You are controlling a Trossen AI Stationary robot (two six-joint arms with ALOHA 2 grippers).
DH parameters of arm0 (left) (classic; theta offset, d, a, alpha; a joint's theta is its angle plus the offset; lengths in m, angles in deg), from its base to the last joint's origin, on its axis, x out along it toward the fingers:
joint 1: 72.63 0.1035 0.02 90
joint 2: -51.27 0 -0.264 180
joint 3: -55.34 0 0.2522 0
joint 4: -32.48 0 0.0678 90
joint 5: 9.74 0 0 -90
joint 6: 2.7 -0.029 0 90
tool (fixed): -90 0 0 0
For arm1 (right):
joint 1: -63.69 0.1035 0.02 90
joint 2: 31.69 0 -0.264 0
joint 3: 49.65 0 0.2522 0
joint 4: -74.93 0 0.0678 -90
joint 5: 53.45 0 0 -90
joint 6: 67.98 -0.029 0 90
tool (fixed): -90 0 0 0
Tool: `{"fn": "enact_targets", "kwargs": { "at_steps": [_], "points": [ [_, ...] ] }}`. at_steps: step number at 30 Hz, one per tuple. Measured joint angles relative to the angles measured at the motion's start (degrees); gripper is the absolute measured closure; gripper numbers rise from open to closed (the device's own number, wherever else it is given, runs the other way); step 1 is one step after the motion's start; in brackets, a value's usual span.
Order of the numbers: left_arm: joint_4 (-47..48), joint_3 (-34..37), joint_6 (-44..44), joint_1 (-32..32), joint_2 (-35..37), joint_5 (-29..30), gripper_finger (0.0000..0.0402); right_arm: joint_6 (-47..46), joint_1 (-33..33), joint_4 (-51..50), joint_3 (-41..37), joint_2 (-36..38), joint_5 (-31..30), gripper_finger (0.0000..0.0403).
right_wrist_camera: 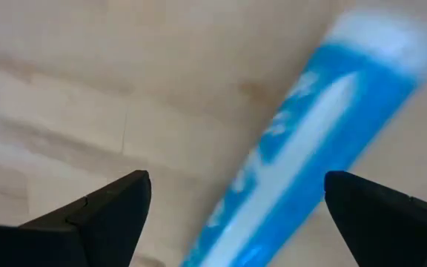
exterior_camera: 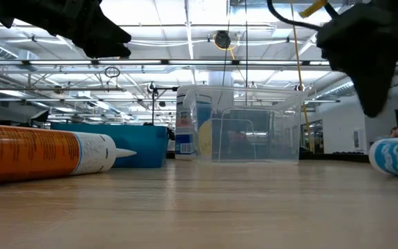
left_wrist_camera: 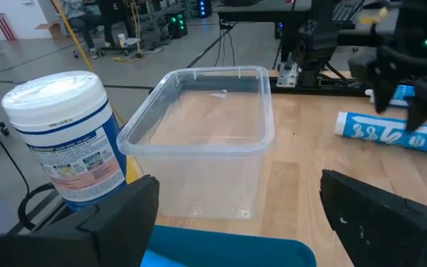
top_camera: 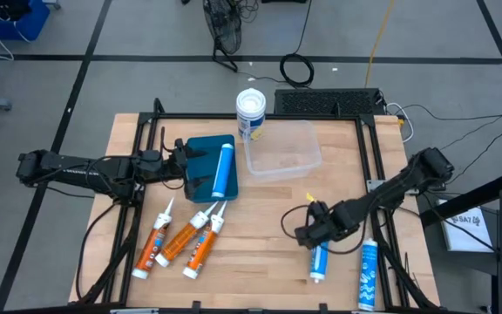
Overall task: Pick & place silicon tubes, Sealant and Lysol wipes
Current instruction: Put the blue caulk tube into the blue bin
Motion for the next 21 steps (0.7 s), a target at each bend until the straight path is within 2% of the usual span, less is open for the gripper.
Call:
{"fn": "enact_targets", "kwargs": {
  "at_steps": [6,14,21],
  "points": [
    [0.01,0.00,0.00,0.00,0.00,0.00,0.0036,0.03,2.16,-0.09,0.02,-7.70,7.70,0.0023],
    [0.00,0.00,0.00,0.00,0.00,0.00,0.0036,-0.08,5.19,-1.56,-1.48,-14.44,6.80,0.0023],
    [0.01,0.00,0.00,0.00,0.00,0.00,0.0036,-5.62,7.02,2.50,-7.20,-14.74,5.71,0.0023]
  ]
}}
